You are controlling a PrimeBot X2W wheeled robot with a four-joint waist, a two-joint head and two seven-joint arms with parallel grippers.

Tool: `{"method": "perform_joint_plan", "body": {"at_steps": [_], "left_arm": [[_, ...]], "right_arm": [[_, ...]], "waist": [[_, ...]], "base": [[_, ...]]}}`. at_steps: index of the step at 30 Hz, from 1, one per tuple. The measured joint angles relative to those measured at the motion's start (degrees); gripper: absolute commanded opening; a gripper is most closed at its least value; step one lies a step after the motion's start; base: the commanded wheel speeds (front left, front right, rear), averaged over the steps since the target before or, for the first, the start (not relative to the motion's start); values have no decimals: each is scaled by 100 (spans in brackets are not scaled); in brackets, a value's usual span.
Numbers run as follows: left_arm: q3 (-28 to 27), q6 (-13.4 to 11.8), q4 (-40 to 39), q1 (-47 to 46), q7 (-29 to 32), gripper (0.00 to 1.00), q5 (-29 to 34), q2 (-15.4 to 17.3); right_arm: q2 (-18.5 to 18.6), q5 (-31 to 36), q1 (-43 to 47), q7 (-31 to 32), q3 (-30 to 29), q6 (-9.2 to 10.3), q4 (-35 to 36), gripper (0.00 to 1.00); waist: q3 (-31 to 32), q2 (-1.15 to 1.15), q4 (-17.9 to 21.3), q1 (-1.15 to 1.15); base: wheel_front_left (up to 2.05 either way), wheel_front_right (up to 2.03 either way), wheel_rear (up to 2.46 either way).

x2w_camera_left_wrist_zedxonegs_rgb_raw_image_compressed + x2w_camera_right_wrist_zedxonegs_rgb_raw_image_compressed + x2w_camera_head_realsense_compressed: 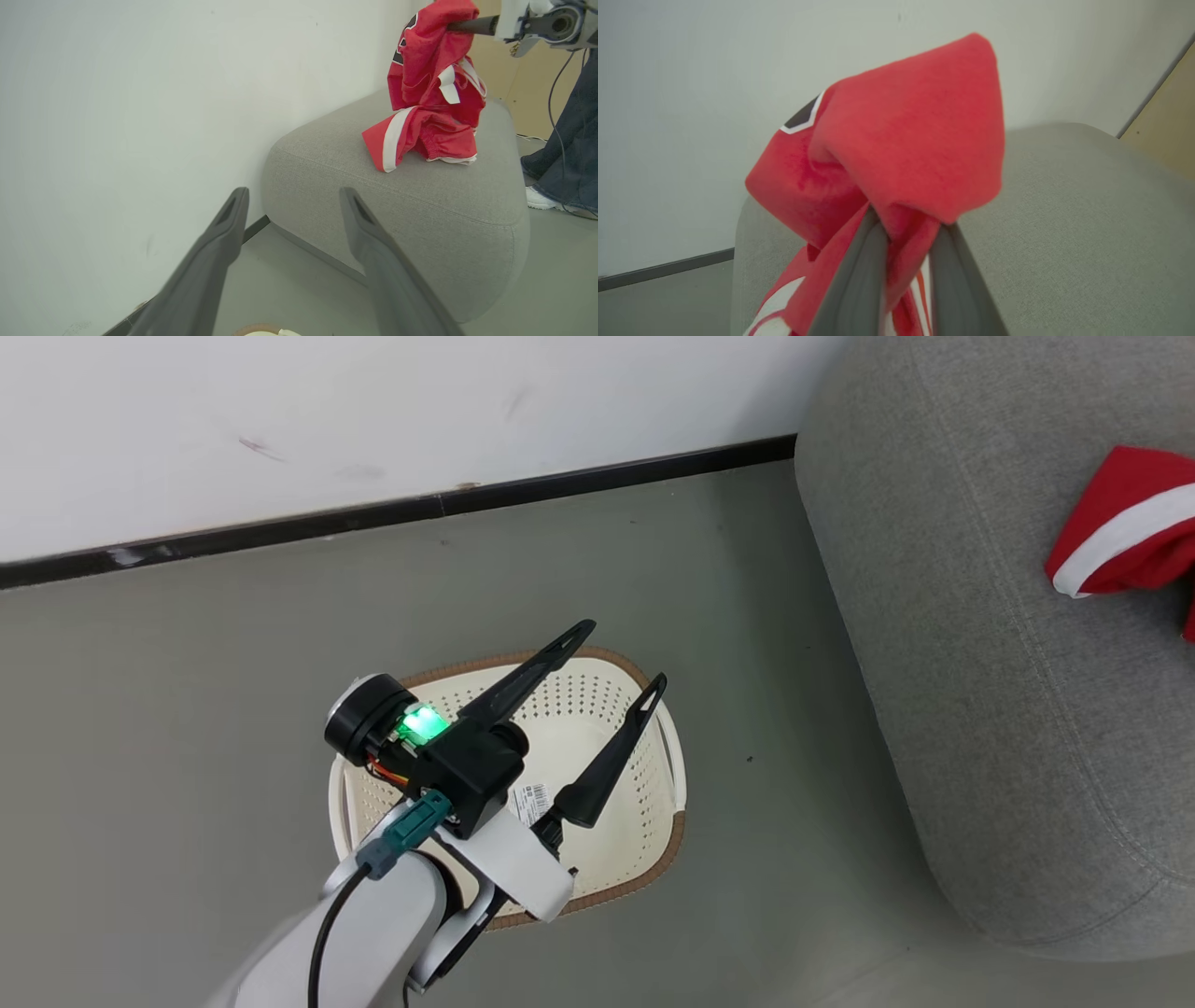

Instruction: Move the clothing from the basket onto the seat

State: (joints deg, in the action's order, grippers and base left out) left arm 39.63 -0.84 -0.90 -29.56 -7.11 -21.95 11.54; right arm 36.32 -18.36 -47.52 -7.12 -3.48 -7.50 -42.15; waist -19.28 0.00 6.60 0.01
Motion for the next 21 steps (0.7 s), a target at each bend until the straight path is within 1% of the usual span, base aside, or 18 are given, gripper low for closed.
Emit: {"method": "perform_joint_plan", "body": {"at_steps": [7,12,18,21], "left_arm": [[20,1,-68,-136,8,100,43,-7],[23,7,-73,-252,7,100,51,-19],[63,88,-31,-366,-5,100,80,-74],[42,104,55,-389,-55,100,80,-53]], "right_arm": [[-158,510,-161,-74,37,0,-470,0],[-199,748,-232,-102,-102,0,-821,0],[-208,786,-226,-211,-376,0,-1189,0],[-392,794,-225,-315,-378,-1,-1263,0]], "waist": [[-297,0,-166,0],[-465,0,-277,0],[-597,0,-403,0],[-596,0,-419,0]], "base": [[0,0,0],[0,0,0],[0,0,0],[0,0,0]]}}
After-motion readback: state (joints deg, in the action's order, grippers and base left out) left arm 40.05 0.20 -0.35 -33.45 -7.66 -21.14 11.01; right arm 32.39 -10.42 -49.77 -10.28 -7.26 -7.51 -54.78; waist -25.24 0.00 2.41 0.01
